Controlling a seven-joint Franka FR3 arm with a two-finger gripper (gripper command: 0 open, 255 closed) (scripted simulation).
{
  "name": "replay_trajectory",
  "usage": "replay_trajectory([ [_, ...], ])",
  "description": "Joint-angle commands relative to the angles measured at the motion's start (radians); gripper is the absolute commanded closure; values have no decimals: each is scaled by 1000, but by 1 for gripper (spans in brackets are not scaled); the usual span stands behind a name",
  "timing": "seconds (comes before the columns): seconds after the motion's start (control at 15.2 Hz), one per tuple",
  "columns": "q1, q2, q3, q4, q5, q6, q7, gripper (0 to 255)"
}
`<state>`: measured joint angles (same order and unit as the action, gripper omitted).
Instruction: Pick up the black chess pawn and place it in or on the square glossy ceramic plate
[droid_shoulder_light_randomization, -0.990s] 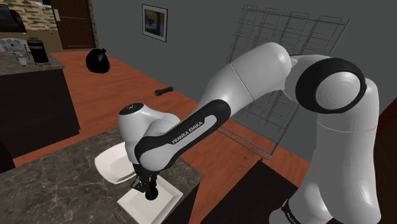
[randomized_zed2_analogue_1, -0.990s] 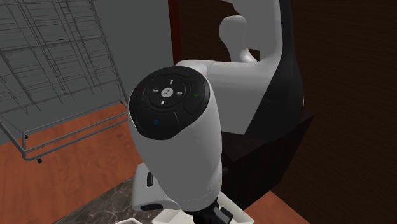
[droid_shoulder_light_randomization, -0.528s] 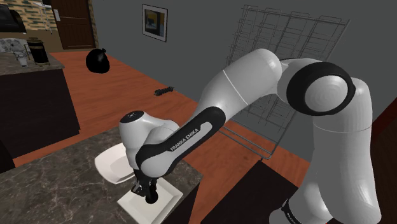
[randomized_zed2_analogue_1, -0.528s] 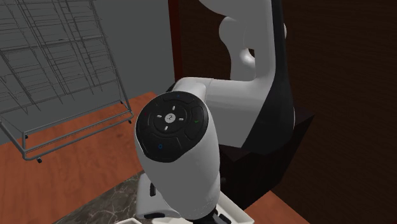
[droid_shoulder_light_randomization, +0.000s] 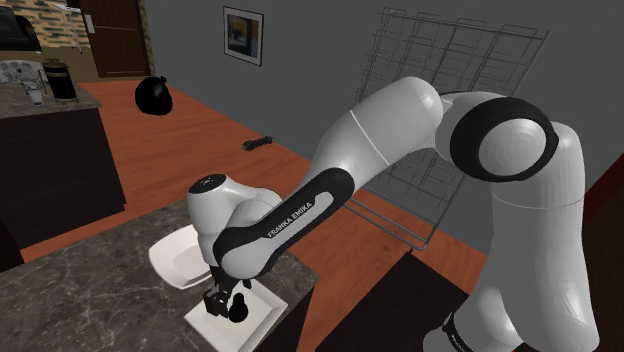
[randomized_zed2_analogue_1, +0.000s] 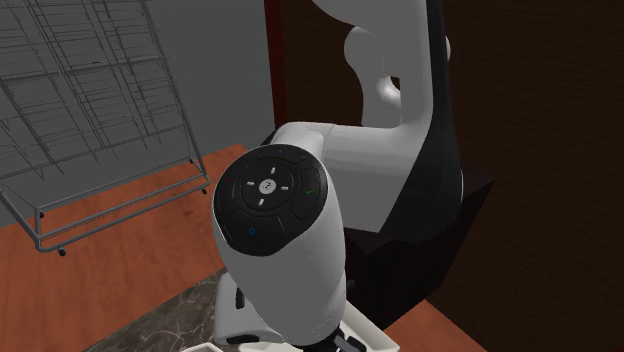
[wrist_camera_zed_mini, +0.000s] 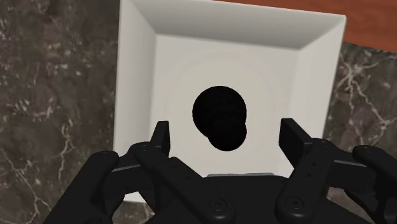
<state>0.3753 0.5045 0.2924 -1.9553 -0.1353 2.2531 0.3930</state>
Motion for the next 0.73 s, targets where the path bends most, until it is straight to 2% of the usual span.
replay_trajectory([
  [0.0, 0, 0, 0, 0, 0, 0, 0, 0],
  [0.13, 0, 0, 0, 0, 0, 0, 0, 0],
  [0.4, -10, -64, 15, 47, 25, -109, -16, 0],
  [0.66, -10, -64, 15, 47, 25, -109, -16, 0],
])
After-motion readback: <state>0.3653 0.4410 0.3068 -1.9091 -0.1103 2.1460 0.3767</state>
